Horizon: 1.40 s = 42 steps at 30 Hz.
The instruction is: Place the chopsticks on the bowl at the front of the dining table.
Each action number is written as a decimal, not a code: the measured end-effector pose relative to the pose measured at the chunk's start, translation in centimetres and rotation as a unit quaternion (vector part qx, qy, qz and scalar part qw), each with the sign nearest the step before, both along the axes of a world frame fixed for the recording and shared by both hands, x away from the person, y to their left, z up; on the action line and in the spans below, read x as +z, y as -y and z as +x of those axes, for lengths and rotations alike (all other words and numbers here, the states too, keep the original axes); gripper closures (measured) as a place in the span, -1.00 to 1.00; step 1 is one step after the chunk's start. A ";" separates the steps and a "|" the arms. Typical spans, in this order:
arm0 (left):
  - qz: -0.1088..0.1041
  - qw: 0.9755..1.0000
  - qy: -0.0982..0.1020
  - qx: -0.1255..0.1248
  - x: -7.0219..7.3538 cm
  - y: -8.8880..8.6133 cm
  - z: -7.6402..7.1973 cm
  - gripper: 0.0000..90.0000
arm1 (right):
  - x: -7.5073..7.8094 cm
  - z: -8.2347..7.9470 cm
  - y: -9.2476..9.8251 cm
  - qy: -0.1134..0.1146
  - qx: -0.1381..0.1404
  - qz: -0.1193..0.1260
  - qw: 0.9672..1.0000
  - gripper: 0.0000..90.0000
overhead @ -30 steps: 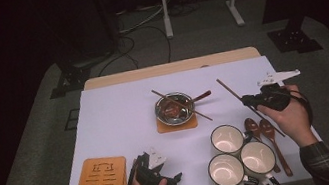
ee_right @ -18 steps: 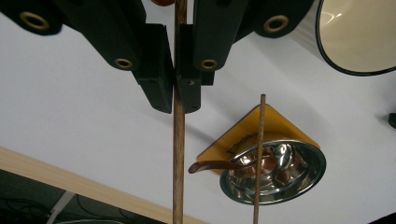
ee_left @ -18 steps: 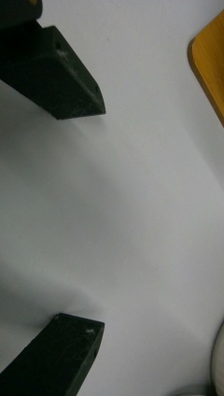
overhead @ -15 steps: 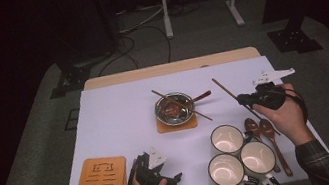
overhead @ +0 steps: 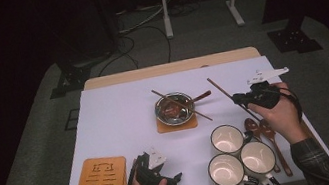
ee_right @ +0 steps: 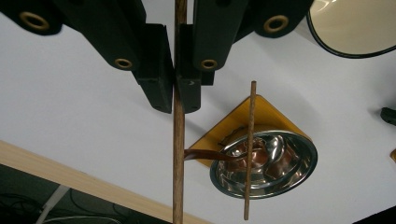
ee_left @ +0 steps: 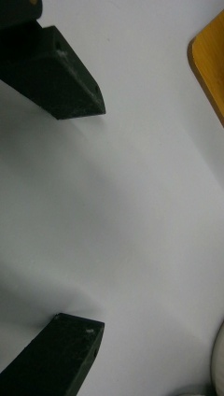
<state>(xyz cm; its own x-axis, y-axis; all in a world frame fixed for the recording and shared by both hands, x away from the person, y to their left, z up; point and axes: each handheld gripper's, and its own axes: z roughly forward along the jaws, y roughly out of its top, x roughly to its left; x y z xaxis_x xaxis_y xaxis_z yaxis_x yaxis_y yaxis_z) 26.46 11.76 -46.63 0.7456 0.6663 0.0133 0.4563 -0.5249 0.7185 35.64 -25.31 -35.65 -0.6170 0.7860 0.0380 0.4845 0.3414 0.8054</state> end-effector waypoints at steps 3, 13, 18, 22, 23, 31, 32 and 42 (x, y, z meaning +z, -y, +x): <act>0.000 1.000 0.000 0.000 0.0 0.0 0.0 -1.00 | 0.0 0.1 -0.2 0.000 0.002 -0.001 1.000 0.87; -0.002 1.000 0.000 0.001 0.0 0.0 0.0 -1.00 | 0.1 0.5 -0.9 0.000 0.008 0.001 1.000 0.87; -0.002 1.000 0.000 0.001 0.0 0.0 0.0 -1.00 | 0.1 0.7 -1.3 -0.002 0.010 0.001 1.000 0.87; 0.000 1.000 0.000 0.000 0.0 0.0 0.0 -1.00 | 0.2 0.9 -1.7 -0.001 0.014 0.001 1.000 0.87; 0.000 1.000 0.000 0.000 0.0 0.0 0.0 -1.00 | 0.2 1.0 -1.8 -0.002 0.014 0.001 1.000 0.87; 0.000 1.000 0.000 0.000 0.0 0.0 0.0 -1.00 | 0.0 1.5 -2.4 -0.007 0.019 -0.001 1.000 0.87; -0.001 1.000 0.000 0.000 0.0 0.0 0.0 -1.00 | 0.0 1.5 -2.5 -0.008 0.018 0.000 1.000 0.87; -0.002 1.000 0.000 0.001 0.0 0.0 0.0 -1.00 | -0.2 2.0 -2.9 -0.013 0.021 -0.003 1.000 0.87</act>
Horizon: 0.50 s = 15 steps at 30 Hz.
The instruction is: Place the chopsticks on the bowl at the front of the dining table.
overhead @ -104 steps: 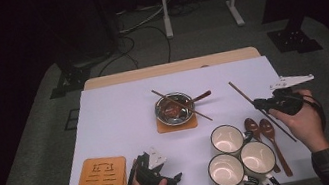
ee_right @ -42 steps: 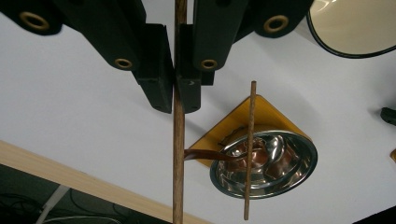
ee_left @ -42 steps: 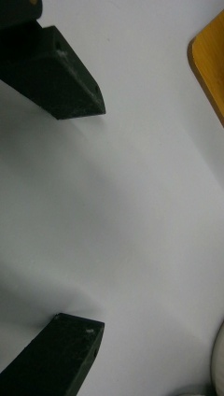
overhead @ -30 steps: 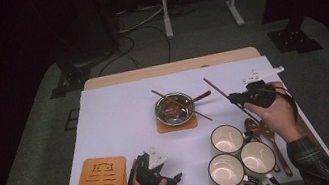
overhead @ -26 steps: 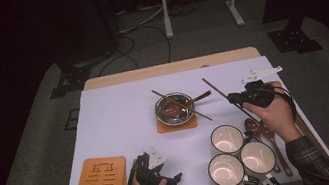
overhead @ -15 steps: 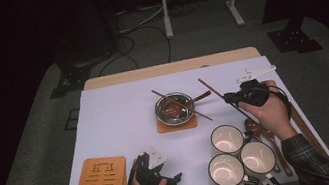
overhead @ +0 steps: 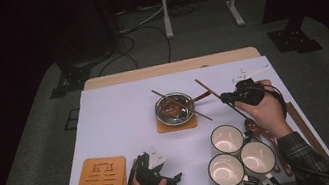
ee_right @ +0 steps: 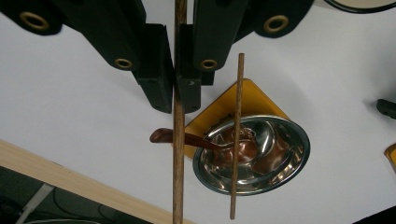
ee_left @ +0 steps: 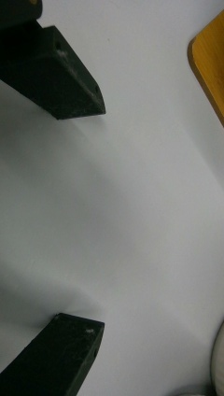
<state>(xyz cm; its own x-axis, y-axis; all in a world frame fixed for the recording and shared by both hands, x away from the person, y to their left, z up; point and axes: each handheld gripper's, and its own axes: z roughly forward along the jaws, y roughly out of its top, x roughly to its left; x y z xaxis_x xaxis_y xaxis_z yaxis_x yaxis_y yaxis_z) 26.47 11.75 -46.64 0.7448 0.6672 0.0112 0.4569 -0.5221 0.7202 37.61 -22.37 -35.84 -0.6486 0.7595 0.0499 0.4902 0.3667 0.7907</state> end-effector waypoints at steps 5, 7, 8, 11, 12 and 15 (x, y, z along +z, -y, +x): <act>0.000 1.000 0.000 0.000 0.0 0.0 0.0 -1.00 | 0.0 0.3 -0.3 -0.002 0.001 -0.001 1.000 0.87; -0.001 1.000 0.001 0.000 0.0 0.0 0.0 -1.00 | 0.1 0.4 -0.5 0.000 0.003 -0.003 1.000 0.87; -0.001 1.000 0.001 0.000 0.0 0.0 0.0 -1.00 | 0.1 0.5 -0.5 -0.001 0.004 -0.003 1.000 0.87; -0.001 1.000 0.001 0.000 0.0 0.0 0.0 -1.00 | 0.2 0.7 -0.8 -0.003 0.004 -0.003 1.000 0.87; -0.001 1.000 0.001 0.000 0.0 0.0 0.0 -1.00 | 0.2 0.7 -0.8 -0.003 0.005 -0.004 1.000 0.87; -0.001 1.000 0.001 0.000 0.0 0.0 0.0 -1.00 | 0.3 0.9 -1.1 -0.003 0.008 -0.005 1.000 0.87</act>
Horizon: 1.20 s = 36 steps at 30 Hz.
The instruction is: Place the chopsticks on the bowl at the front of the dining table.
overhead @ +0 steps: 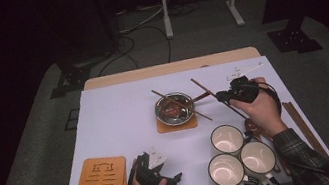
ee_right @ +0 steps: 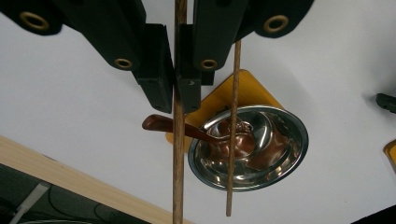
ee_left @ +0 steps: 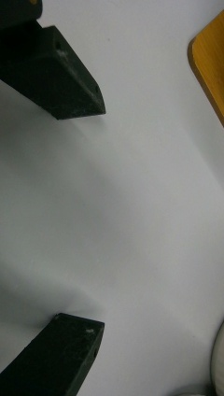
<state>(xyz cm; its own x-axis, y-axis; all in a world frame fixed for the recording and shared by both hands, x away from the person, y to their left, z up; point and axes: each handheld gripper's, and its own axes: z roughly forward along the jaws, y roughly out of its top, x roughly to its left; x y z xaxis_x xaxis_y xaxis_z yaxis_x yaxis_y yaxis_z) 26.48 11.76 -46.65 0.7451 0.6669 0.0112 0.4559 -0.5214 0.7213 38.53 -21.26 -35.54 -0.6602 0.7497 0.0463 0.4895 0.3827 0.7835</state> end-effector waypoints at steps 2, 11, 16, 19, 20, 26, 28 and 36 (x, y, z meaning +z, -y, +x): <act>0.000 1.000 0.000 0.000 0.0 0.0 0.0 -1.00 | 0.1 0.1 -0.2 -0.001 0.001 0.000 1.000 0.87; 0.002 1.000 0.000 -0.001 0.0 0.0 0.0 -1.00 | 0.4 0.6 -0.8 -0.004 0.006 -0.005 1.000 0.87; 0.002 1.000 0.000 -0.001 0.0 0.0 0.0 -1.00 | 0.6 0.9 -1.2 -0.004 0.010 -0.010 1.000 0.87; 0.001 1.000 0.000 -0.001 0.0 0.0 0.0 -1.00 | 0.7 1.0 -1.4 -0.005 0.011 -0.009 1.000 0.87; 0.002 1.000 0.000 -0.001 0.0 0.0 0.0 -1.00 | 0.8 1.1 -1.5 -0.004 0.013 -0.010 1.000 0.87; 0.001 1.000 0.000 -0.001 0.0 0.0 0.0 -1.00 | 0.9 1.2 -1.8 -0.007 0.013 -0.011 1.000 0.87; 0.001 1.000 0.000 -0.001 0.0 0.0 0.0 -1.00 | 1.0 1.3 -1.9 -0.007 0.014 -0.010 1.000 0.87; 0.001 1.000 0.000 -0.001 0.0 0.0 0.0 -1.00 | 1.4 1.6 -2.4 -0.006 0.015 -0.013 1.000 0.87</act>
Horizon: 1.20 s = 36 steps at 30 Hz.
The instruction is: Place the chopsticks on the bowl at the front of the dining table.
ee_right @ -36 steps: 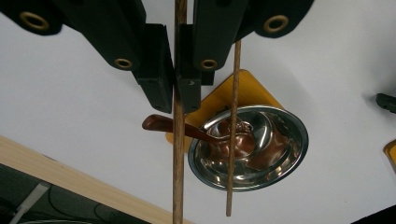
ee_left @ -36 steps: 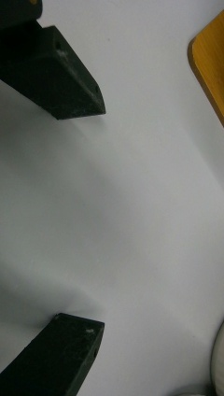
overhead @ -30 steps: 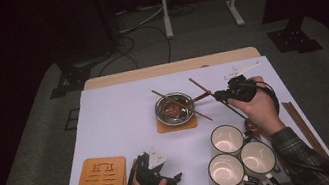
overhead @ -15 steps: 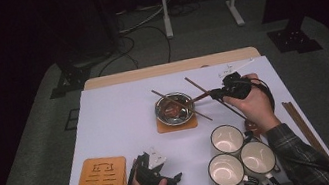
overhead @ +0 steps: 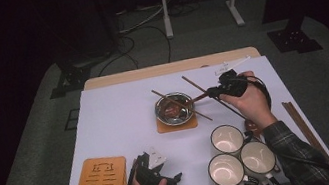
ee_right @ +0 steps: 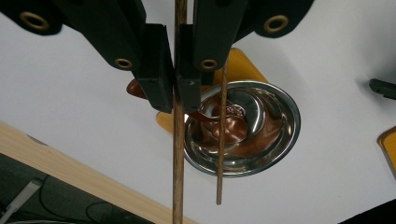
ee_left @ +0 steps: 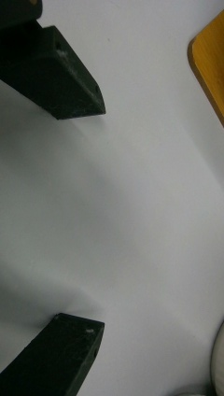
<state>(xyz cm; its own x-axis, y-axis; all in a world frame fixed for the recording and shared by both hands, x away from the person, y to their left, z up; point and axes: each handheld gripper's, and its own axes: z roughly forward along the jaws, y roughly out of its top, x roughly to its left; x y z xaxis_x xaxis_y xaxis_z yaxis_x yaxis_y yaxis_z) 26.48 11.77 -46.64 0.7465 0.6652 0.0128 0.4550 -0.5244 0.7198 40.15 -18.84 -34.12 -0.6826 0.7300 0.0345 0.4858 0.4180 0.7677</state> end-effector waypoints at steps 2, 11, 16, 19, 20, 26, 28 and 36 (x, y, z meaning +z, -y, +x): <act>0.000 1.000 0.000 0.000 0.0 0.0 0.0 -1.00 | 0.1 0.1 -0.1 0.000 0.002 -0.001 1.000 0.87; -0.002 1.000 0.000 0.002 0.0 0.0 0.0 -1.00 | 0.3 0.5 -0.9 -0.002 0.004 -0.002 1.000 0.87; -0.001 1.000 0.000 0.001 0.0 0.0 0.0 -1.00 | 0.4 0.8 -1.3 -0.005 0.006 -0.001 1.000 0.87; -0.001 1.000 0.000 0.001 0.0 0.0 0.0 -1.00 | 0.6 0.9 -1.7 -0.004 0.007 -0.001 1.000 0.87; -0.001 1.000 0.000 0.001 0.0 0.0 0.0 -1.00 | 0.7 1.0 -1.8 -0.005 0.007 -0.001 1.000 0.87; -0.001 1.000 0.000 0.001 0.0 0.0 0.0 -1.00 | 0.9 1.3 -2.5 -0.004 0.012 -0.005 1.000 0.87; -0.001 1.000 0.000 0.001 0.0 0.0 0.0 -1.00 | 0.9 1.4 -2.7 -0.005 0.014 -0.005 1.000 0.87; 0.001 1.000 -0.001 0.000 0.0 0.0 0.0 -1.00 | 1.1 1.8 -3.6 -0.012 0.014 -0.003 1.000 0.87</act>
